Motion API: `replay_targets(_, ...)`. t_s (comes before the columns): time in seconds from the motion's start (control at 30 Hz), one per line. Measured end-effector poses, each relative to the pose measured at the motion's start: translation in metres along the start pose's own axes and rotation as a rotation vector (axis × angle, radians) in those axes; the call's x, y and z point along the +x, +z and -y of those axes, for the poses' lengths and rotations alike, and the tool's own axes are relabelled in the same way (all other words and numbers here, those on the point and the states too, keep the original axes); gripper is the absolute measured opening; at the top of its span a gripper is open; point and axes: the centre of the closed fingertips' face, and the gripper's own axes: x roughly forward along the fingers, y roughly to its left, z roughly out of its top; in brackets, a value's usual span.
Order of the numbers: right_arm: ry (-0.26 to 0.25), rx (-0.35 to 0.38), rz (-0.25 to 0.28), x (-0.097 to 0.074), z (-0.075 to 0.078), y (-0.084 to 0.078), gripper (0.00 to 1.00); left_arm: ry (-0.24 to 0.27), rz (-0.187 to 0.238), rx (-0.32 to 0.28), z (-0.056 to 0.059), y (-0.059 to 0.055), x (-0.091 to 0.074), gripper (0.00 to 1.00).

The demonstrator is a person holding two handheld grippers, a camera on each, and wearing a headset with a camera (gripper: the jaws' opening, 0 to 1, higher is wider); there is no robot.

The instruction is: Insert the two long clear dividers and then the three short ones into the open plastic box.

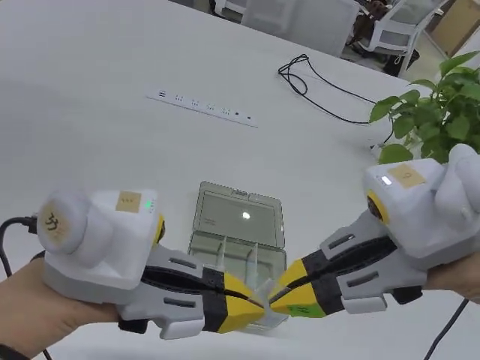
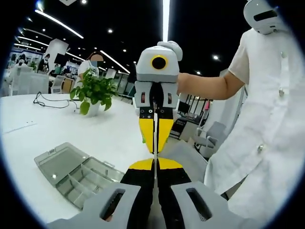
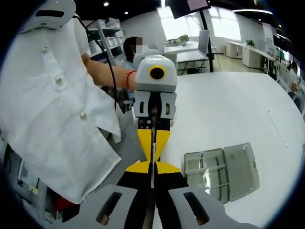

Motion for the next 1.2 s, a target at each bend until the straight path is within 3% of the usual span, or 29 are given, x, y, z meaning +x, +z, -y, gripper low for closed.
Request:
replay_targets(0.53,-0.001,-0.015,-0.013,0.005,0.006,-0.002,0.03,0.026,0.006,-0.012,-0.004,-0.005,-0.003,0.00)
replay_targets(0.83,-0.027,-0.008,-0.013,-0.002,0.014,-0.004,0.03,0.077,-0.013,-0.031,-0.013,-0.013,-0.010,0.00)
replay_targets(1.2,-0.114,0.008,-0.035,-0.010,0.037,-0.015,0.03,0.177,-0.028,-0.083,-0.030,-0.023,-0.029,0.17)
